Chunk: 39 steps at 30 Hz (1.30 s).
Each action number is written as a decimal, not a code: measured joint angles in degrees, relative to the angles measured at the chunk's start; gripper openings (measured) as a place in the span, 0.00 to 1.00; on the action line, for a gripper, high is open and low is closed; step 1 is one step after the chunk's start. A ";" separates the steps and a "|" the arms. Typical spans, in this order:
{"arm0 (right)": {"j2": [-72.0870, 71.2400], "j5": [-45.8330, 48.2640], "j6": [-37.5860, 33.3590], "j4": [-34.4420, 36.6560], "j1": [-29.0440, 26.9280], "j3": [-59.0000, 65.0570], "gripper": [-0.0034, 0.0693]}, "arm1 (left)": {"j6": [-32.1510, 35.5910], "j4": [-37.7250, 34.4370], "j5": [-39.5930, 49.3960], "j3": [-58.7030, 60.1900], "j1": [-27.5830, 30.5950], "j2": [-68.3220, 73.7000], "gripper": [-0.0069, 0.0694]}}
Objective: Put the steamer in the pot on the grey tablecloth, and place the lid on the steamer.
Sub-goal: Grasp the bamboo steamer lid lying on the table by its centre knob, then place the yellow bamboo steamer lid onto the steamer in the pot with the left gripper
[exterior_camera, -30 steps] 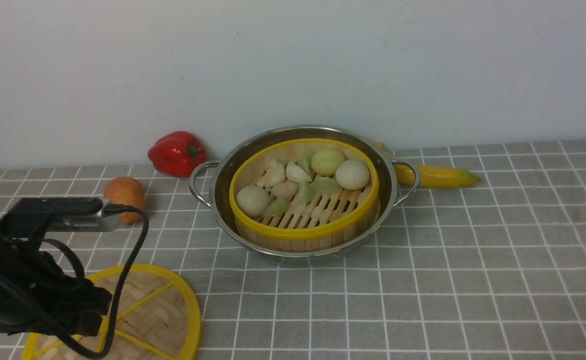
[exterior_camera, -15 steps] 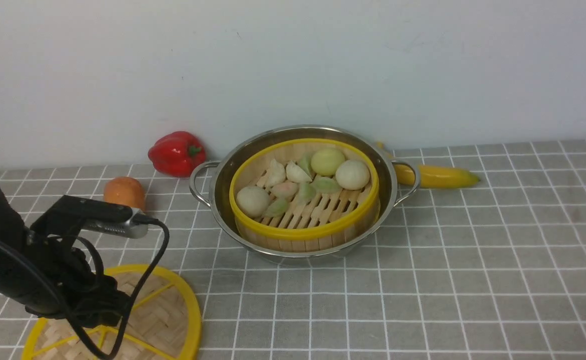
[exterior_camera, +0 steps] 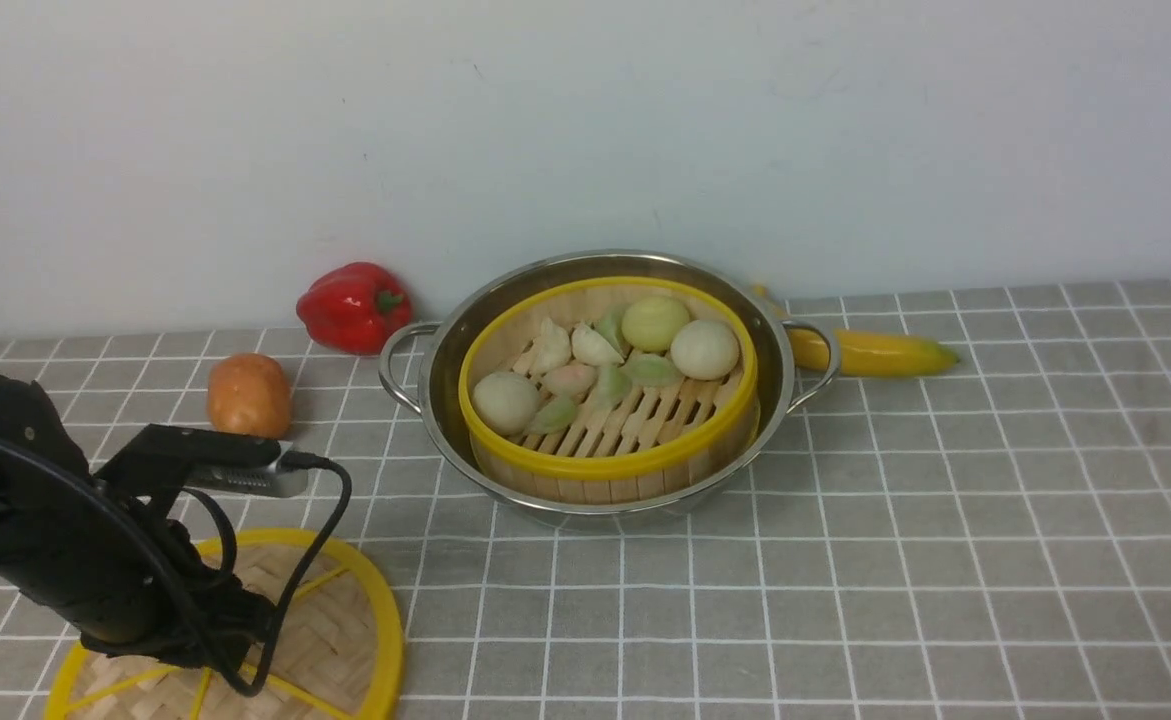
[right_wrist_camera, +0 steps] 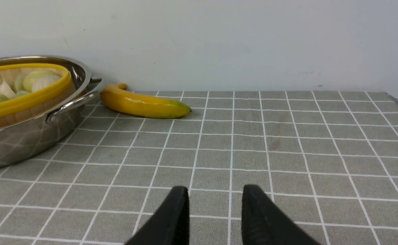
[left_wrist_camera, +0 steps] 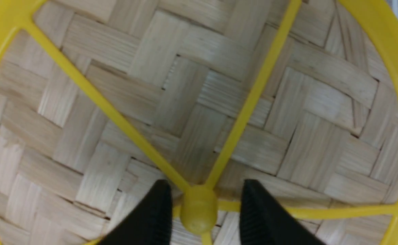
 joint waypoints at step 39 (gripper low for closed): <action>0.00 0.00 0.00 0.00 0.00 0.00 0.38 | 23.48 -11.62 28.19 -49.23 -5.94 2.49 0.24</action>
